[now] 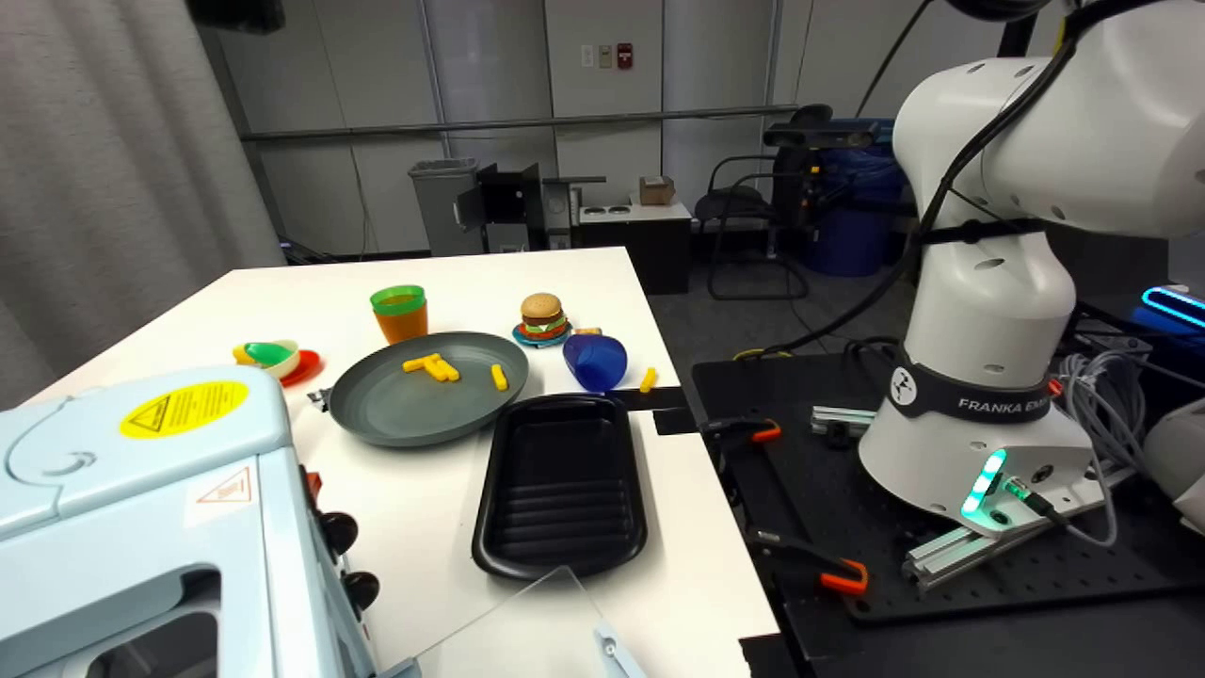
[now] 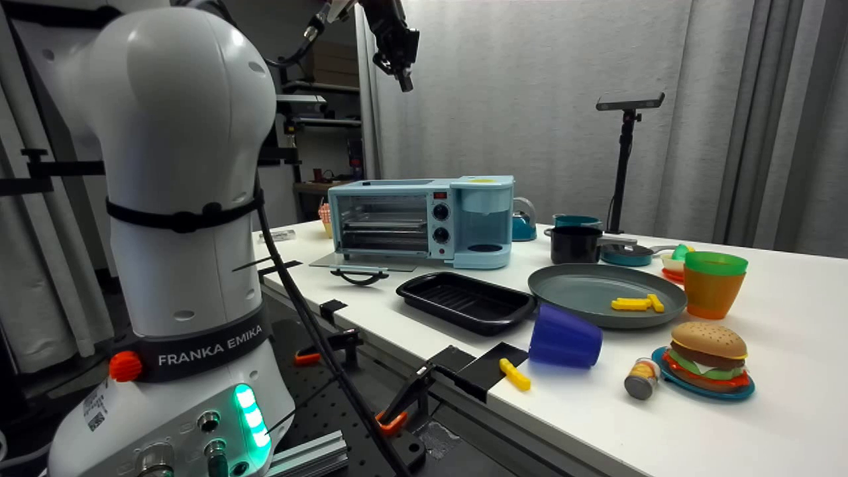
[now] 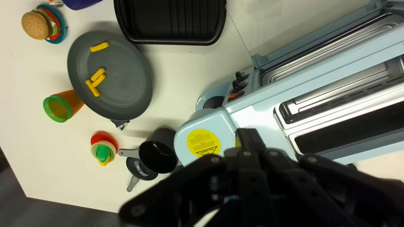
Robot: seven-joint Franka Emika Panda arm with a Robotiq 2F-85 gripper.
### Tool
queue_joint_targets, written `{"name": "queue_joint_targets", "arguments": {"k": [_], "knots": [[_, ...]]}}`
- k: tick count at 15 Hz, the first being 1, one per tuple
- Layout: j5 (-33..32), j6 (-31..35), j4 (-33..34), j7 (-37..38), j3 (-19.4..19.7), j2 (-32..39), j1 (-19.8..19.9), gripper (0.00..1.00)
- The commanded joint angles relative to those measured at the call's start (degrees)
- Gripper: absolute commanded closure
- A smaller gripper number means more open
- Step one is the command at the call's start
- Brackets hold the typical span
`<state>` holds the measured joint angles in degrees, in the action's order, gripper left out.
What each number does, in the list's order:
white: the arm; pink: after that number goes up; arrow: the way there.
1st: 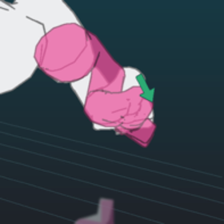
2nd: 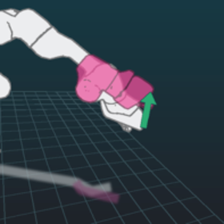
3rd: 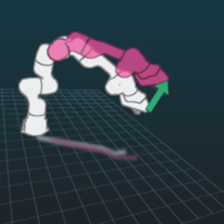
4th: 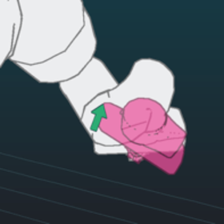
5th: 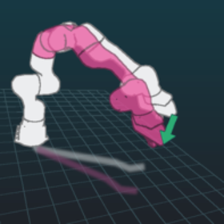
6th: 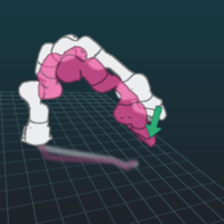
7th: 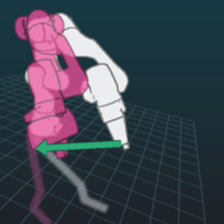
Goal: Push the button on the top of the breakfast maker
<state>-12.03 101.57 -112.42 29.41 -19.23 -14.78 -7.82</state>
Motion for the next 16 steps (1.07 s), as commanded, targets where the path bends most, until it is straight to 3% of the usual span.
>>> {"name": "queue_joint_targets", "arguments": {"k": [1, 16], "knots": [[-0.2, -0.2, 0.3, 0.2, 0.5, 0.2, -0.6, 0.99], [-1.4, 4.6, 5.2, 0.3, 2.7, 8.7, -0.4, 1.0]]}}
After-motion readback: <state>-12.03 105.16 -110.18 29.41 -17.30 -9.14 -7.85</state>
